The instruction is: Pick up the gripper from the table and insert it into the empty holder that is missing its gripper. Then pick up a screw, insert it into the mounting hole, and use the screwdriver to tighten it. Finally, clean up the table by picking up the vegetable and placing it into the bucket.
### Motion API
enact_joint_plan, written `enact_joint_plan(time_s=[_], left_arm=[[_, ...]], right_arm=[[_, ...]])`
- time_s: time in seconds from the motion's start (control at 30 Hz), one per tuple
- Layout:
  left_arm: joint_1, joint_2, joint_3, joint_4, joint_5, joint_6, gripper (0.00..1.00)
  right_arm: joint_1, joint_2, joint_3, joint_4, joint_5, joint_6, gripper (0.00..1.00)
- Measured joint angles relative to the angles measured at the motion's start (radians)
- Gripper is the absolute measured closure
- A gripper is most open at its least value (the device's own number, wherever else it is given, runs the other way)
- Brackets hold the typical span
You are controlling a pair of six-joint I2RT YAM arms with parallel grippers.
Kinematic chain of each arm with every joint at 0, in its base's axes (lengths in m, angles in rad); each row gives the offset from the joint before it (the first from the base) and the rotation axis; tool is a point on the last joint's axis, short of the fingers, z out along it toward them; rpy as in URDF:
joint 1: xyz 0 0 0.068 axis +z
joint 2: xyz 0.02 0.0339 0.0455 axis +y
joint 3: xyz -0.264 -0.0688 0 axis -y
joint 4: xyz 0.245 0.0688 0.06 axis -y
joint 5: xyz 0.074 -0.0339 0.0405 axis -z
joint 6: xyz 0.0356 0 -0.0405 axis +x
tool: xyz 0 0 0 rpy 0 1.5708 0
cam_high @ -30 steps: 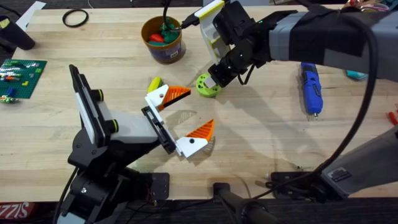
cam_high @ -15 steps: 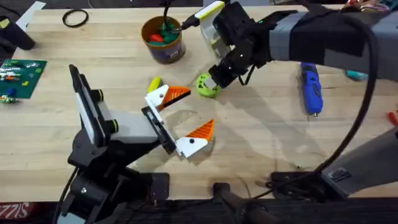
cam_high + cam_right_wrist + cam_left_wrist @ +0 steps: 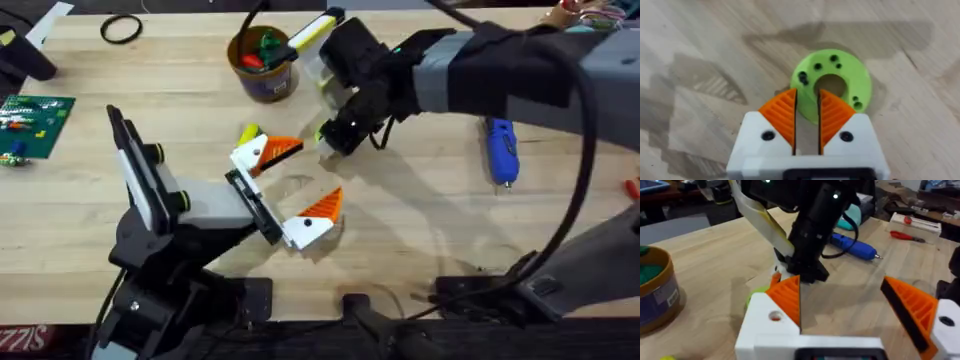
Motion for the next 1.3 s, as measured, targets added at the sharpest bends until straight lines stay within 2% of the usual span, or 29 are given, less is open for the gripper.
enact_joint_plan(time_s=[0.17, 0.37, 0.77, 1.3], left_arm=[[0.0, 0.0, 0.0, 0.001, -0.045, 0.0, 0.016], [0.0, 0.0, 0.0, 0.001, -0.07, 0.0, 0.016], [0.0, 0.0, 0.0, 0.001, -0.071, 0.0, 0.016], [0.0, 0.0, 0.0, 0.001, -0.072, 0.0, 0.016]], right_arm=[[0.036, 0.0, 0.01, 0.0, 0.0, 0.0, 0.783], [0.039, 0.0, 0.016, 0.009, 0.008, 0.0, 0.783], [0.038, 0.0, 0.017, 0.076, 0.037, 0.0, 0.783], [0.067, 0.02, 0.021, 0.08, 0.043, 0.0, 0.783]])
